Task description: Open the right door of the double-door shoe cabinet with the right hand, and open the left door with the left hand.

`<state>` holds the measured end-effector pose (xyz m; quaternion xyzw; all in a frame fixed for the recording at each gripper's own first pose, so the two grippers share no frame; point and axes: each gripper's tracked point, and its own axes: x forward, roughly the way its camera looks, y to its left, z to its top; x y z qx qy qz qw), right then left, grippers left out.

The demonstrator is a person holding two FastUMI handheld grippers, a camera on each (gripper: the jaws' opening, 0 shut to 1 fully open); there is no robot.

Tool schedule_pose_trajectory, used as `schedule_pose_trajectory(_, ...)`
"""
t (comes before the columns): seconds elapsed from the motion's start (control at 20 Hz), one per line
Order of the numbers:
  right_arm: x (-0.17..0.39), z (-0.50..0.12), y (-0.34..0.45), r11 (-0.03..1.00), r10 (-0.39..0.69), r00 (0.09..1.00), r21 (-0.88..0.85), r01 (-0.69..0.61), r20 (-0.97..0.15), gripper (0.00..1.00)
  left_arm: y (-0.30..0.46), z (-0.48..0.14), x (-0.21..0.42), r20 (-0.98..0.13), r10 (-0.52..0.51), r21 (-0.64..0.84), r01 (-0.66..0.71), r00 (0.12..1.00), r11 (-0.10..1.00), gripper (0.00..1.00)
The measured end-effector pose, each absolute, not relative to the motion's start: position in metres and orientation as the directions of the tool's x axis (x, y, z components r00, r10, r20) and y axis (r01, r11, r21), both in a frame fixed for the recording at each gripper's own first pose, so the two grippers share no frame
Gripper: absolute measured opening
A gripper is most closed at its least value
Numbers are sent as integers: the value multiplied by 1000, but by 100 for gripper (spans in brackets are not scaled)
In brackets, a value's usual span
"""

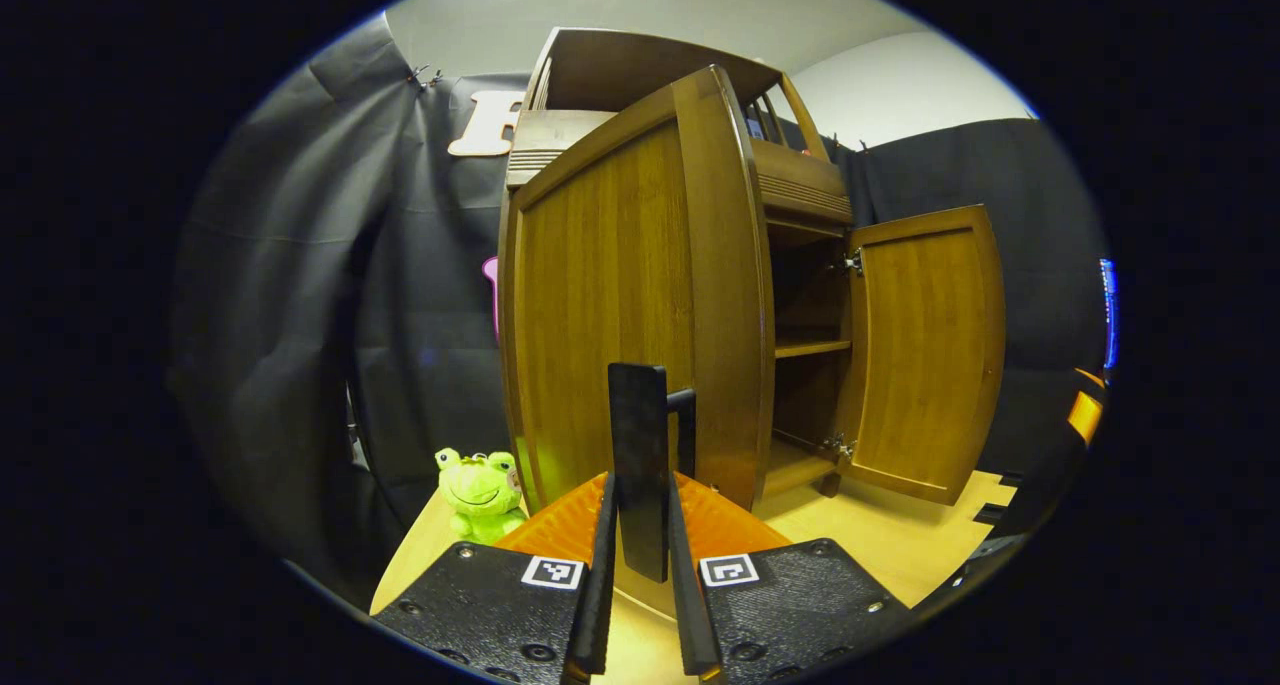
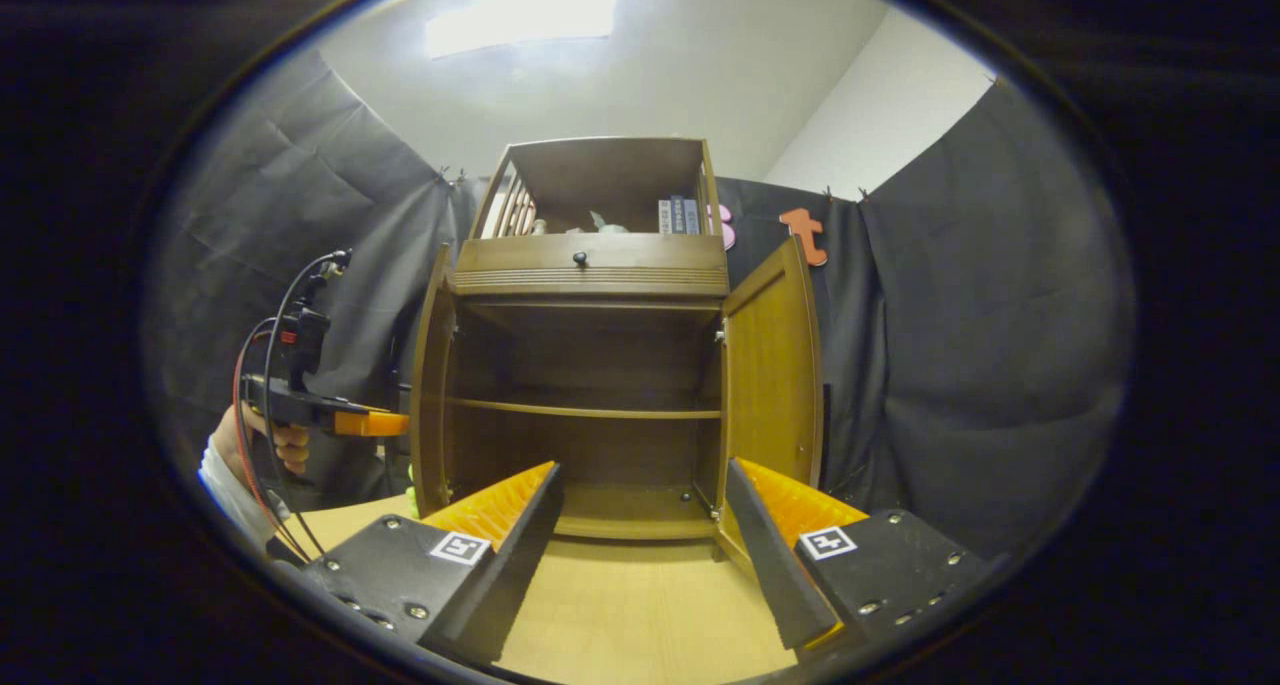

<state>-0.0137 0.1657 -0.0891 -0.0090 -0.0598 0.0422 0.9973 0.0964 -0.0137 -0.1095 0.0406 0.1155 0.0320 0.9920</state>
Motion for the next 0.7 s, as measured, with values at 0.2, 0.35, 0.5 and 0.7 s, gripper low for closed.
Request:
schedule_pose_trajectory(0.2, -15, -90, 166, 996, 88, 989, -26, -86, 115, 96, 15, -121, 88, -242, 167, 116, -143, 956, 983, 27)
schedule_pose_trajectory(0.35, -13, -90, 167, 996, 88, 989, -22, -86, 115, 96, 43, -118, 76, -216, 226, 149, -197, 950, 969, 14)
schedule_pose_trajectory(0.5, -12, -94, 169, 996, 90, 990, -28, -88, 105, 94, 57, -118, 69, -220, 219, 121, -196, 951, 973, 18)
schedule_pose_trajectory(0.7, -9, -100, 177, 994, 105, 991, -52, -101, 88, 94, 77, -119, 65, -232, 205, 66, -195, 951, 979, 17)
